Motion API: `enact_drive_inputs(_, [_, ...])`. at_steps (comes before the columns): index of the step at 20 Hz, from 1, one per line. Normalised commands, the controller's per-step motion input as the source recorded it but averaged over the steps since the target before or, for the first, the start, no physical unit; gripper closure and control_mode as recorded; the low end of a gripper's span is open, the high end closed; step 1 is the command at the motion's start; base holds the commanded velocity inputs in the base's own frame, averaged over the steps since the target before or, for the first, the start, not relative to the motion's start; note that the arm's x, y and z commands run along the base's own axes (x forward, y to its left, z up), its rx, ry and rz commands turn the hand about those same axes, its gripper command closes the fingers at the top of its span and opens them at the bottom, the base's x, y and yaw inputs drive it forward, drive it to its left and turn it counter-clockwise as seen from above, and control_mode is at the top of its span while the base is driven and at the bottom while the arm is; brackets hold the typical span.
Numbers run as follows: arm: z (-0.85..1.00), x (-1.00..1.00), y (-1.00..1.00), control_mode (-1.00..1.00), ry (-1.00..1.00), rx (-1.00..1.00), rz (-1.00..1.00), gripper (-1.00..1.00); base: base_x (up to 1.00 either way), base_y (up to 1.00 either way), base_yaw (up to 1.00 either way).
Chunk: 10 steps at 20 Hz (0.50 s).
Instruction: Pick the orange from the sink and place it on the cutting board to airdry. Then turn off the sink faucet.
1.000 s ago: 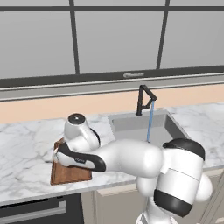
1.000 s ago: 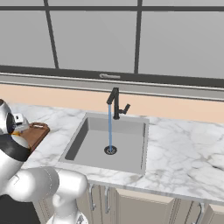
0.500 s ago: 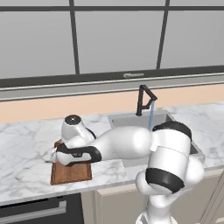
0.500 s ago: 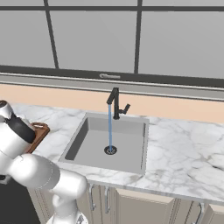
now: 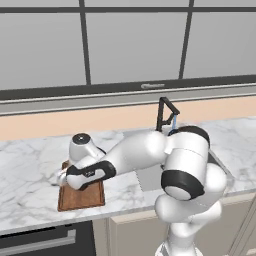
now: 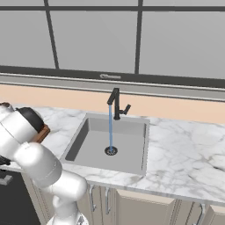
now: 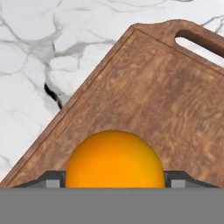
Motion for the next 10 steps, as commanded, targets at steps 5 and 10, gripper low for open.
enact_drive_inputs(5, [-0.26, 0.1, 0.06, -1.0, 0.03, -0.01, -0.03, 1.0, 0.0, 0.0, 0.0])
enact_drive_inputs(10, [-0.24, 0.12, 0.06, -1.0, 0.04, -0.01, -0.03, 1.0, 0.0, 0.0, 0.0])
